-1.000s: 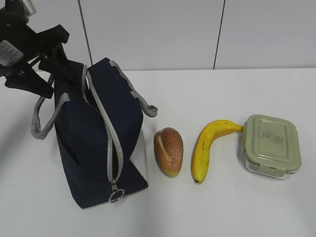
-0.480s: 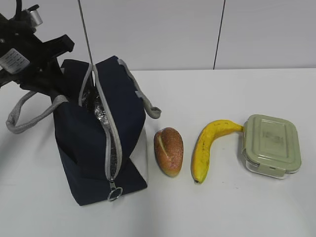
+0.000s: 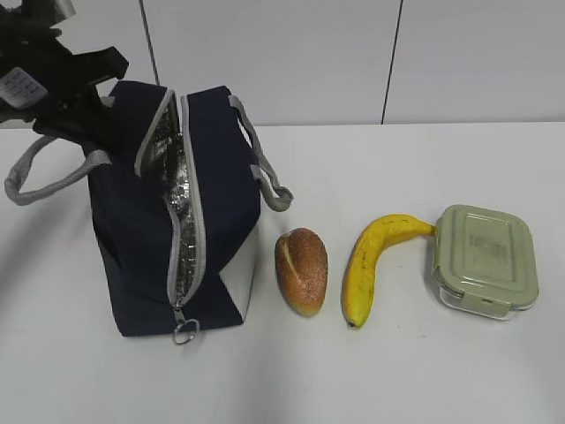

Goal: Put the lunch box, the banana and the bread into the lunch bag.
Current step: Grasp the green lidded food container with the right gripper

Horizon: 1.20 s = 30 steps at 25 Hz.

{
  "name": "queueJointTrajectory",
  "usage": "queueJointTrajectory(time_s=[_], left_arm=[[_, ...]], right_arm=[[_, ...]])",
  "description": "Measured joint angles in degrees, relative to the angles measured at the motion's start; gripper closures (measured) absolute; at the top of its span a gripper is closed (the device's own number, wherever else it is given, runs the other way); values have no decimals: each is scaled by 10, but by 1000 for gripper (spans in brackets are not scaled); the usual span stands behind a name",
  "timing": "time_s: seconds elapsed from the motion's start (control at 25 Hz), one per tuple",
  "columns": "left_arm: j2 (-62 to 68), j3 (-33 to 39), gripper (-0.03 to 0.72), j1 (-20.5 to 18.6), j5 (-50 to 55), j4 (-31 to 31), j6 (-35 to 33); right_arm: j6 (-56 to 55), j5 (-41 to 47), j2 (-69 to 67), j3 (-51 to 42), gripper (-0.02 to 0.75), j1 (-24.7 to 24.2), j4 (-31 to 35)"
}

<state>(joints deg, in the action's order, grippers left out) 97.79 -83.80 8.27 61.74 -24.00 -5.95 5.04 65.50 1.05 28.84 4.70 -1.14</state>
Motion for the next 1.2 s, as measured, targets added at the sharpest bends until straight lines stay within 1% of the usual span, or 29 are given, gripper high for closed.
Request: queueJointTrajectory(time_s=[0.08,0.2,0.4,0.56,0.8,1.0,1.12,1.2], left_arm=[[1,-17,688,0,-2,15,-1],[7,-30,688,0,-4,19,-7],[35,-34,688,0,-4,6,-41],[55,-35,688,0,-4,-27,-69],[63,-35,688,0,-15,-37,-75],[63,-35,688,0,-26,-37,-75],[63,-35,688,0,-43,-38,-79],[63,-35,688,0,-48,-42,-94]], right_arm=[[0,0,0,0,174,0,0],[0,0,0,0,174,0,0],[0,0,0,0,174,0,0],[0,0,0,0,174,0,0],[0,0,0,0,174,0,0],[2,0,0,0,174,0,-50],[3,-1,0,0,174,0,-58],[3,-1,0,0,174,0,-58]])
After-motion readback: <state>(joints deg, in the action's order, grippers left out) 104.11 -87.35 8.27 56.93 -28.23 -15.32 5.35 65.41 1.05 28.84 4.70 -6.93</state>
